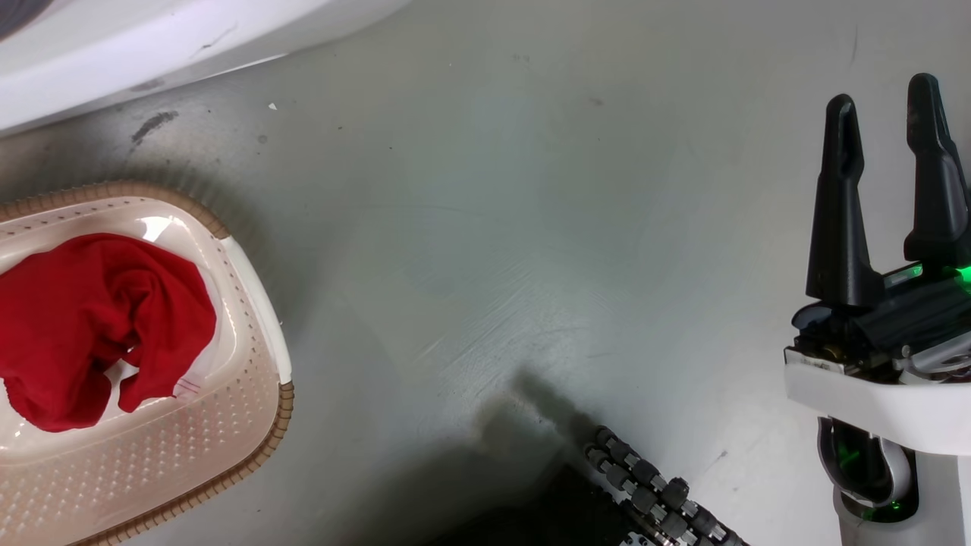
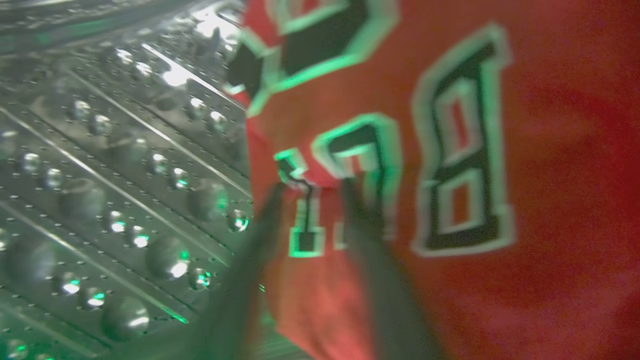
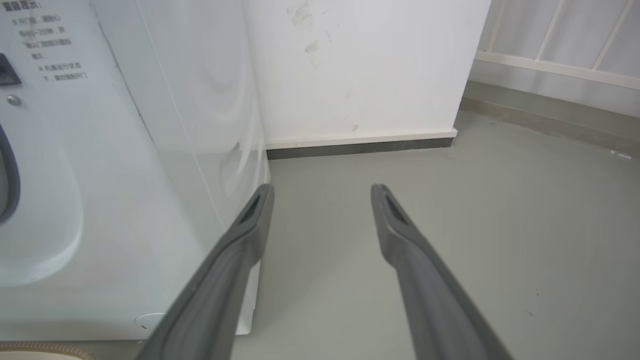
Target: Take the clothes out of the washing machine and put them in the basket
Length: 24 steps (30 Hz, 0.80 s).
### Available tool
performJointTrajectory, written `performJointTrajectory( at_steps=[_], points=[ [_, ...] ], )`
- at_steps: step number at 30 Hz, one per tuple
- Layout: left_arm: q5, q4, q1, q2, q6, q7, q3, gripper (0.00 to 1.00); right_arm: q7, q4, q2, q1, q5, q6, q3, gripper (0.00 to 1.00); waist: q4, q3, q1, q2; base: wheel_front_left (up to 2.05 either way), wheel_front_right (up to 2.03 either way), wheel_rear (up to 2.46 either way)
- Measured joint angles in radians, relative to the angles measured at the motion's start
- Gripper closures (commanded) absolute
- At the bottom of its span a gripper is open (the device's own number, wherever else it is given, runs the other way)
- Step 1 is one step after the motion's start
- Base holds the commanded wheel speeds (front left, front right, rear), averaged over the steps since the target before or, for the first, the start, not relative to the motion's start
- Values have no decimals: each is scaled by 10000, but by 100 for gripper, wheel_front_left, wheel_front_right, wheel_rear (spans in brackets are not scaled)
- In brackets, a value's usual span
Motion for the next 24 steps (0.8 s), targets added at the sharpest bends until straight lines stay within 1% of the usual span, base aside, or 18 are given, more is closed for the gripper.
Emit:
performJointTrajectory(
  at_steps=[4, 11, 24],
  points=[
    [-309, 58, 274, -23, -46, -449, -224, 100, 0, 90, 0, -6, -163, 0, -12, 0, 110, -188, 0, 0, 0, 0, 0],
    [-671, 121, 602, -121, -52, -1831, -401, 100, -2, 201, 2, -19, -481, 0, -88, 0, 371, -726, 0, 0, 0, 0, 0],
    [-1712, 533, 2360, -782, -54, -4690, -560, 100, -2, 648, 2, 353, -1147, 0, -167, 0, 1022, -2334, -1, 0, 0, 0, 0]
  ],
)
